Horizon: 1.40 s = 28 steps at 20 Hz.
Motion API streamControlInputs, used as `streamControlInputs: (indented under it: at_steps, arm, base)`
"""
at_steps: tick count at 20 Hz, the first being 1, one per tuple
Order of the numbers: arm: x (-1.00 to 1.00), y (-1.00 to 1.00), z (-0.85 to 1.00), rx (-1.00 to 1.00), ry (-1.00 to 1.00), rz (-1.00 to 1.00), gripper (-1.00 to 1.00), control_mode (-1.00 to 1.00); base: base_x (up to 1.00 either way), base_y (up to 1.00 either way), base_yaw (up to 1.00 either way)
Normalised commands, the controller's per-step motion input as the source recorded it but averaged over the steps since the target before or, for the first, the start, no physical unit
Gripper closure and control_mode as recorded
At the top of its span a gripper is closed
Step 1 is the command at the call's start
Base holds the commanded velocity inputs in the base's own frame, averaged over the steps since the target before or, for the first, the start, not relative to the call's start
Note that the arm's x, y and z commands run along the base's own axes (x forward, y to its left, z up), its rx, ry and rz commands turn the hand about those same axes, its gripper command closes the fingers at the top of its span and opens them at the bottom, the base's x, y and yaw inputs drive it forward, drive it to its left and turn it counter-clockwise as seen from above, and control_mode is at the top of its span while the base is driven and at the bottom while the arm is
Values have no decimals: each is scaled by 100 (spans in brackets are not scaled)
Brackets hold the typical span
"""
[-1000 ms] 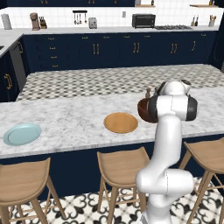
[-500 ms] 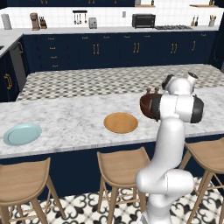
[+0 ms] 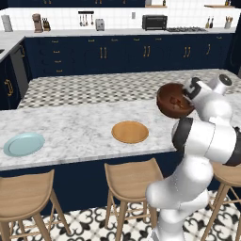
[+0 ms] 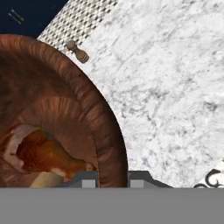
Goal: Pick the chicken drumstick and sweet potato from their plates and place them in the bowl. Then put the bowl in the fridge.
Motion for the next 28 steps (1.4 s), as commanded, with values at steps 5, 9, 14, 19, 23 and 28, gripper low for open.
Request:
streamControlInputs:
  at_steps: [5, 9, 14, 19, 23, 28]
  arm:
    - [-54, 32, 4, 0, -19, -25, 100, -100]
    - [0, 0, 0, 0, 0, 0, 100, 100]
    - [0, 0, 0, 0, 0, 0, 100, 100]
    - [0, 0, 0, 0, 0, 0, 100, 100]
    - [0, 0, 0, 0, 0, 0, 100, 100]
    - [0, 0, 0, 0, 0, 0, 100, 100]
  base:
    - [0, 0, 0]
    - [-91, -61, 0]
    - [-15, -100, -2]
    - [0, -100, -6]
    - [-18, -100, -6]
    - [-24, -100, -6]
